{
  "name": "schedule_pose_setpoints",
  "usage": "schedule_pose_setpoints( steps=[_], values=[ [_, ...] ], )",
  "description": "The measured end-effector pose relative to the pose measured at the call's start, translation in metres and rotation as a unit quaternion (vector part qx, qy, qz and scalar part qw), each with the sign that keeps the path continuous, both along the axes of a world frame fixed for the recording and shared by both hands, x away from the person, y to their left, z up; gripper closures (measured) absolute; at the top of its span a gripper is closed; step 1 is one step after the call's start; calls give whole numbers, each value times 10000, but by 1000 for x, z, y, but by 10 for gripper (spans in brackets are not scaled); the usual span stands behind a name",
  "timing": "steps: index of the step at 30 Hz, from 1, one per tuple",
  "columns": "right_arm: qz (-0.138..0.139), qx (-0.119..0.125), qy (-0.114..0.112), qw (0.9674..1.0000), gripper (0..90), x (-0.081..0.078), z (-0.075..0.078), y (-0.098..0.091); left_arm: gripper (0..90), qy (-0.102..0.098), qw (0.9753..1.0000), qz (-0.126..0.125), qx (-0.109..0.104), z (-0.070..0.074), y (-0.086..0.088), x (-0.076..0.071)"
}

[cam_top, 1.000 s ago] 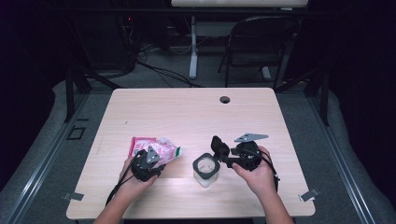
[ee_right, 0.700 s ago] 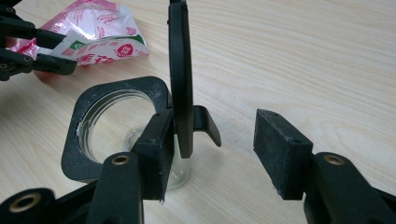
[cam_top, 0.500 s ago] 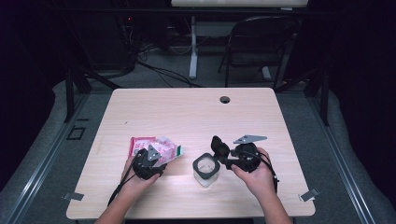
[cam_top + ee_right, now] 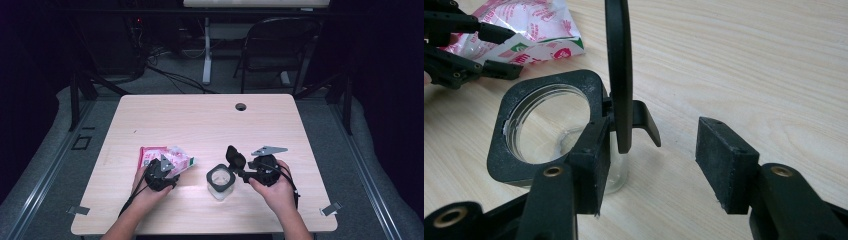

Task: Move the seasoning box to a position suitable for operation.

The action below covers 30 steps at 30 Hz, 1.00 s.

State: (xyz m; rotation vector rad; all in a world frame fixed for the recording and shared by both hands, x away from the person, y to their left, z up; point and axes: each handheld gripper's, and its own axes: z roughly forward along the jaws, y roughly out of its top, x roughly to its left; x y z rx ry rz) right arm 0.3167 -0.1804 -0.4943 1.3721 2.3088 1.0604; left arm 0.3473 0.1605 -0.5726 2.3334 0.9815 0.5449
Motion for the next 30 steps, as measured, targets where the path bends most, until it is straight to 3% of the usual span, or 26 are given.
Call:
schedule_pose_setpoints(
  steps=[3,5,7,11,17,18,30],
  values=[
    [-11,16,3,10000,480,-1,0,0,516,-25,10000,9,7,0,1,1],
    [-23,8,-6,10000,479,-1,-1,0,605,-91,9999,41,82,0,0,0],
    [-29,4,1,10000,478,-1,-1,-1,631,-144,9997,64,178,0,-1,1],
    [-35,-5,22,10000,478,-2,-2,-1,678,-136,9997,137,113,0,0,3],
    [-70,-1,12,10000,478,-3,-2,-2,715,-18,9998,203,-25,0,2,7],
    [-63,11,10,10000,478,-3,-3,-3,715,132,9997,226,-39,2,1,10],
    [-98,-8,38,9999,477,-6,-4,-3,716,334,9989,249,-226,4,6,16]
  ],
)
